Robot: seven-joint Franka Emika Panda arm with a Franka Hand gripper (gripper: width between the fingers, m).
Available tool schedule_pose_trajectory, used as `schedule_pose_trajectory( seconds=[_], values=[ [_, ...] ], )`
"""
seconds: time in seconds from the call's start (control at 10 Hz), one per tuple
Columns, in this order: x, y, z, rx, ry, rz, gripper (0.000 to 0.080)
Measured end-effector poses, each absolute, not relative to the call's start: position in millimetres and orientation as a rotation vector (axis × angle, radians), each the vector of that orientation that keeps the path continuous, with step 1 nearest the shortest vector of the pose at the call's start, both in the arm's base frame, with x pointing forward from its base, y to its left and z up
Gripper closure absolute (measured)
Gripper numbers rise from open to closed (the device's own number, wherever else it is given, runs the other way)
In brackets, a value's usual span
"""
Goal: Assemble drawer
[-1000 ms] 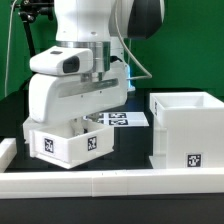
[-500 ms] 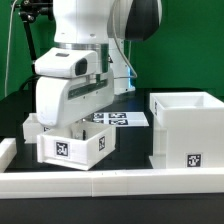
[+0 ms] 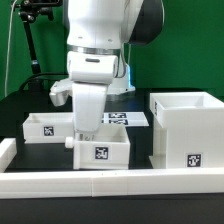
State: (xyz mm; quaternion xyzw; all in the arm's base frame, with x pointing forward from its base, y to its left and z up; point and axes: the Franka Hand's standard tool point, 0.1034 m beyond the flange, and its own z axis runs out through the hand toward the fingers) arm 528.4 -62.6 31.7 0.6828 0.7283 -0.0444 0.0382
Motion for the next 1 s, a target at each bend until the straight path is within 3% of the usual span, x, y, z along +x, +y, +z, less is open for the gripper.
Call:
schedule_pose_trajectory(
  seconds=[0.3,1.0],
  values=[
    [527.9,-65.3,30.9,2.057,2.270,-0.142,0.0757],
    [538.2,-29.2,23.6,2.213,2.163,-0.152,0.0757]
  ],
)
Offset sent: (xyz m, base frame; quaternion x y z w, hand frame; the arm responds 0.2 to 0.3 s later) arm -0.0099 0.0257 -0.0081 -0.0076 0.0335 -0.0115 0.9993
